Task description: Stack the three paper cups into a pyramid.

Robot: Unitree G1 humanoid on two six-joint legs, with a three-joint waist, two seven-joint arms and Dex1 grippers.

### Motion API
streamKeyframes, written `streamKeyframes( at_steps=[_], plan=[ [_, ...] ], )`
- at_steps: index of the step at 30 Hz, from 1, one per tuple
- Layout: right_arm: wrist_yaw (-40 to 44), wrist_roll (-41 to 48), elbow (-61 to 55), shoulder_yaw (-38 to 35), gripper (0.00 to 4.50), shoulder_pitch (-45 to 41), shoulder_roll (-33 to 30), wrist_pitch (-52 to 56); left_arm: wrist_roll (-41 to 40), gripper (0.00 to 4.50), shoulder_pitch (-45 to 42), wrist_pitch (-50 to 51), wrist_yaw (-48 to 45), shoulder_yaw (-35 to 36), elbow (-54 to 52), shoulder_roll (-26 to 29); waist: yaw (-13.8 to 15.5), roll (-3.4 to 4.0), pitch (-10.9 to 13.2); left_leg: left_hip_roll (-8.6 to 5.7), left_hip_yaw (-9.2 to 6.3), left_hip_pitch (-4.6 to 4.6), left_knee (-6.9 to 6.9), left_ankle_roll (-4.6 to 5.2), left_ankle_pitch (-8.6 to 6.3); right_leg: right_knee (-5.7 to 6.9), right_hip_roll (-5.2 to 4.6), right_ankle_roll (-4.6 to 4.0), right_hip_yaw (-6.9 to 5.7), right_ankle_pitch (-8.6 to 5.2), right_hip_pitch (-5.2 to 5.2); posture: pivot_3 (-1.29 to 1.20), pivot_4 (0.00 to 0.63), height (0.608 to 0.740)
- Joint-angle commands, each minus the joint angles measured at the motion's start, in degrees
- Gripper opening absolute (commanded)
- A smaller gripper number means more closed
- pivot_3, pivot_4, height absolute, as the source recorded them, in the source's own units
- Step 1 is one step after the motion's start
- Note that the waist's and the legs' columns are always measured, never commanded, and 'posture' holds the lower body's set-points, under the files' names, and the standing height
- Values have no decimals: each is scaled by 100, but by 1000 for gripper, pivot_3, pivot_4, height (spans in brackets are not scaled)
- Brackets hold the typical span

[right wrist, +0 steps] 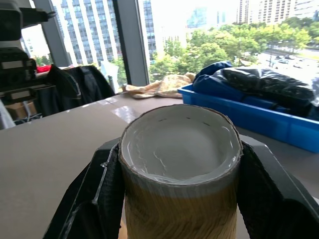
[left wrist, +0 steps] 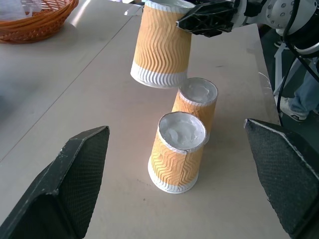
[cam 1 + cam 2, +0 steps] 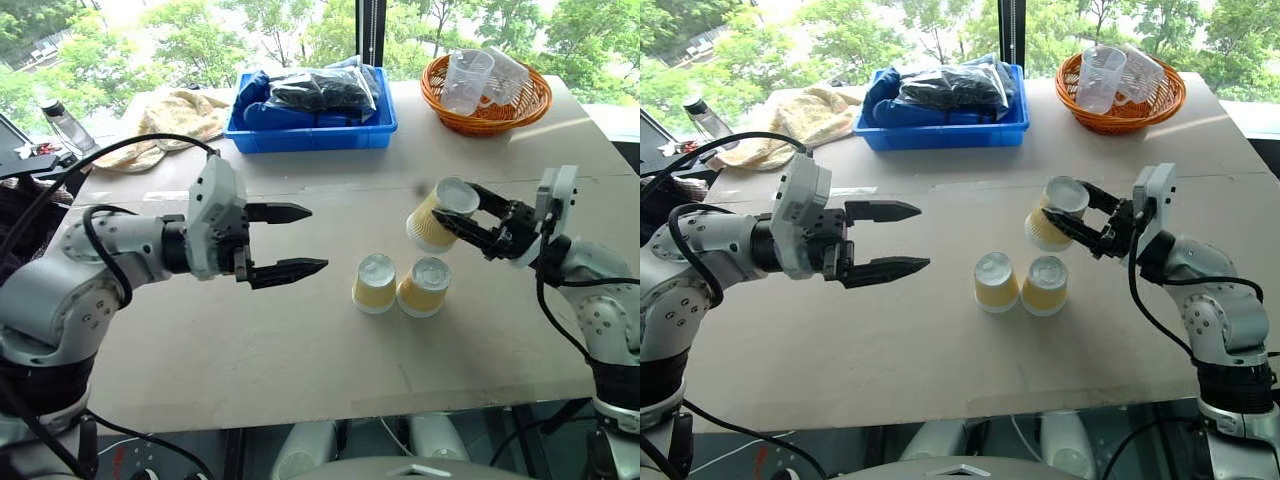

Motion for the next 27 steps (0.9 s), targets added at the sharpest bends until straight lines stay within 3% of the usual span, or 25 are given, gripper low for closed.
streamKeyframes(
  at_steps=[1,6,10,27],
  plan=[
    [288,253,-391,136,2243,34,-155,192,58,4500,-64,-238,-181,16,-106,23,7,-1,-1,0,0,-1,0,0,0,0,0,0,0,0,0,0,150,740],
    [432,484,-498,154,2243,-87,-239,367,-290,4500,-68,-237,-450,58,-246,-60,4,-1,0,0,-3,-39,32,0,0,6,-1,0,-7,1,-26,0,150,740],
    [497,147,-513,298,2243,-24,-408,249,-602,4500,-41,-56,-491,92,-319,-37,9,-1,0,0,-9,-46,46,0,0,10,-1,0,-16,1,-26,0,150,740],
    [495,-192,-282,290,2243,-121,-241,-95,-561,4500,-107,-112,-544,10,-292,-11,10,-1,0,-2,-7,-44,76,0,0,54,-1,0,-12,0,-27,0,150,740]
  ],
)
